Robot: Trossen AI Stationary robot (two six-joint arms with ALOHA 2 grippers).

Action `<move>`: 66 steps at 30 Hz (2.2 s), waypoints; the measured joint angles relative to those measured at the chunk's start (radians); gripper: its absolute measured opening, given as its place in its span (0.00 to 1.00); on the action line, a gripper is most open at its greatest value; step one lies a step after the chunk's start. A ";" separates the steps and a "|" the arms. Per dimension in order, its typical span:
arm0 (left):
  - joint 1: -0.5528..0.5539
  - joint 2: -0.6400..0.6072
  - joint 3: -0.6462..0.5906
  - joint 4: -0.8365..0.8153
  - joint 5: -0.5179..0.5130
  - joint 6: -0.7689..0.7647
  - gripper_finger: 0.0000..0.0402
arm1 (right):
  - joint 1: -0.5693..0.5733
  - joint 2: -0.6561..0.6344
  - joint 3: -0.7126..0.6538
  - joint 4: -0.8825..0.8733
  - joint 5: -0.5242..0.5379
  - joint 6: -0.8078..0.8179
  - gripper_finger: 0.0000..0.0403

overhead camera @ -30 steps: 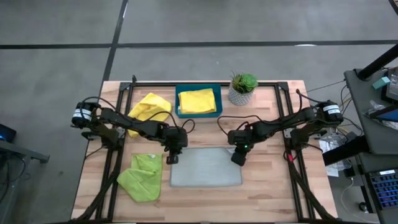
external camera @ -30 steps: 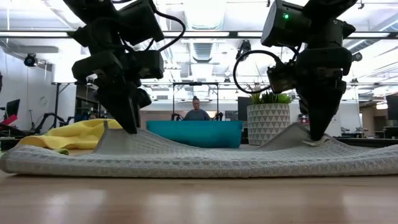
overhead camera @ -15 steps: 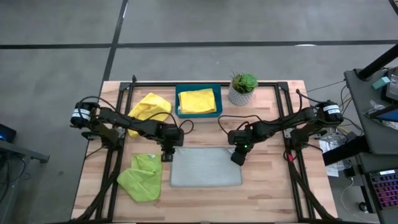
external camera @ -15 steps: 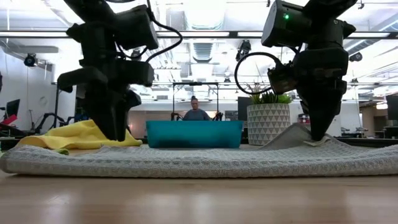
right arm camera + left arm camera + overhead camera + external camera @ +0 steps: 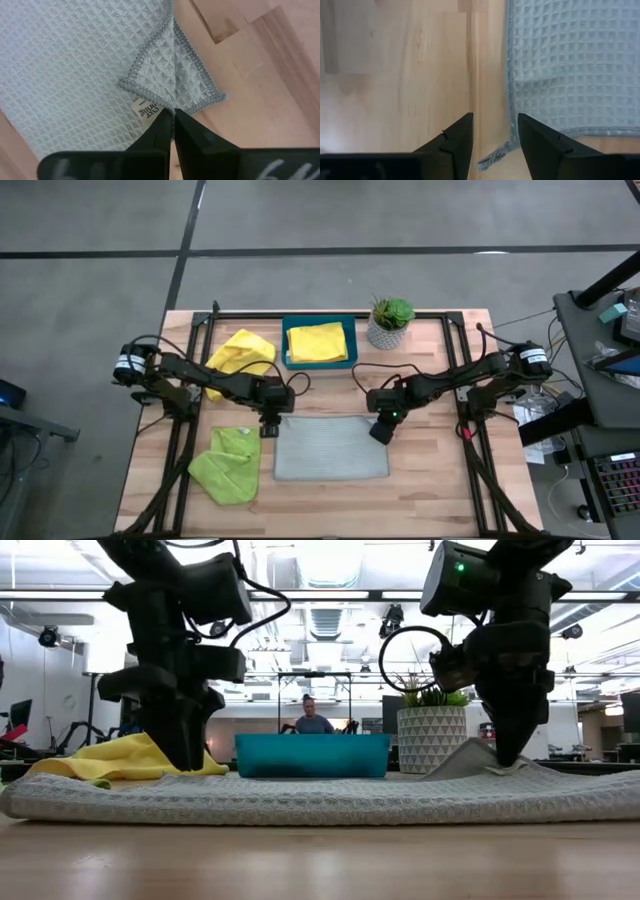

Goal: Fold microfiber towels
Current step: Fold the gray microfiber cloth

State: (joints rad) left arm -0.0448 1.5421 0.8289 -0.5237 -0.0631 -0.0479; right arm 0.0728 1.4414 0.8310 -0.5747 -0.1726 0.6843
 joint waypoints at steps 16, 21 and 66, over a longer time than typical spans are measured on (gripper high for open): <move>0.000 0.000 -0.045 0.043 -0.067 -0.050 0.35 | -0.011 0.000 0.000 -0.027 0.022 0.004 0.03; 0.000 0.000 -0.045 0.041 -0.089 -0.050 0.35 | -0.015 0.000 0.000 -0.023 0.046 0.008 0.09; -0.283 0.189 -0.008 0.548 -0.077 -0.366 0.04 | 0.338 -0.132 -0.105 0.211 0.400 0.164 0.19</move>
State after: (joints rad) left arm -0.3281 1.7313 0.8207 0.0238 -0.1406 -0.4141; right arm 0.4107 1.3093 0.7256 -0.3632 0.2278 0.8484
